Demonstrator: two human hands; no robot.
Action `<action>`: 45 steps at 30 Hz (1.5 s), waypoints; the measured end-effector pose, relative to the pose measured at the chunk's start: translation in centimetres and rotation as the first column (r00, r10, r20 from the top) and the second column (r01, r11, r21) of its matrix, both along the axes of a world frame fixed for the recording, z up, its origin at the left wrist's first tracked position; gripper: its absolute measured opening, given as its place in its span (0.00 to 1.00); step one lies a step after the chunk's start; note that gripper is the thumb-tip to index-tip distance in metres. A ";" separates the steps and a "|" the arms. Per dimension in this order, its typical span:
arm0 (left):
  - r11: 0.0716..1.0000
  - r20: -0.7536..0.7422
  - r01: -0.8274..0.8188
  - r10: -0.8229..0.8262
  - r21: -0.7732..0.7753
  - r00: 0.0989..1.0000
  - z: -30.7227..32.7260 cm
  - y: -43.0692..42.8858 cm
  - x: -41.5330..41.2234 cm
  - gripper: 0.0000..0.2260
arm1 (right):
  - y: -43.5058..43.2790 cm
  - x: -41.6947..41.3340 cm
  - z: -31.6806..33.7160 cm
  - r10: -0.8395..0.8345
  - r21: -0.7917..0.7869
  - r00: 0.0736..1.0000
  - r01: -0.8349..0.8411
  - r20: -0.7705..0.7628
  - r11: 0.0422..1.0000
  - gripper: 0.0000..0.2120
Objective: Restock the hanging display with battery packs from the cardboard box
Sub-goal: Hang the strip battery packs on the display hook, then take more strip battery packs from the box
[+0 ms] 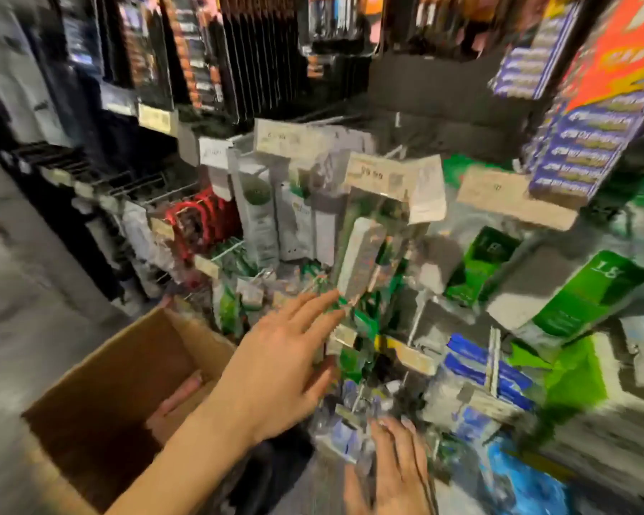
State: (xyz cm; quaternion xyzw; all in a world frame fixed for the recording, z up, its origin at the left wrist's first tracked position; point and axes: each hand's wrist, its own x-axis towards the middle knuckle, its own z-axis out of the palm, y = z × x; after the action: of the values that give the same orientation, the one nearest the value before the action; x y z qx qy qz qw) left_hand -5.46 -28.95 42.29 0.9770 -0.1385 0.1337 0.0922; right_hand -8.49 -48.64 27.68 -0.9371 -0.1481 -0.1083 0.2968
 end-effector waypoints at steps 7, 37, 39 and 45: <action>0.960 -0.225 -0.277 0.276 0.032 0.934 -8.1 6.3 -11.7 0.29 | 5.4 -3.8 0.9 0.141 -0.090 0.978 -0.156 -0.154 0.984 0.34; 0.886 -0.539 -0.332 0.116 -0.324 0.834 -20.6 31.3 -20.1 0.25 | 31.0 -16.9 -3.8 0.034 -0.248 0.908 -0.150 -0.418 0.957 0.34; 0.856 -0.601 -0.364 0.079 -0.368 0.795 -21.4 31.3 -19.2 0.25 | 31.9 -15.6 -4.8 0.069 -0.177 0.898 -0.161 -0.434 0.971 0.34; 0.860 -0.721 -0.435 0.121 -0.268 0.683 -24.8 34.2 -15.2 0.26 | 34.7 -10.9 -7.2 0.118 -0.094 0.826 -0.203 -0.551 0.975 0.34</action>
State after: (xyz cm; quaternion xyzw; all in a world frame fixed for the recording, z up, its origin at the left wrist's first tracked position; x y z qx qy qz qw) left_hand -20.67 5.29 17.45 0.9221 0.0911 -0.1947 0.3216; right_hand -19.40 -13.95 20.49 -0.9330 -0.1442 0.1979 0.2639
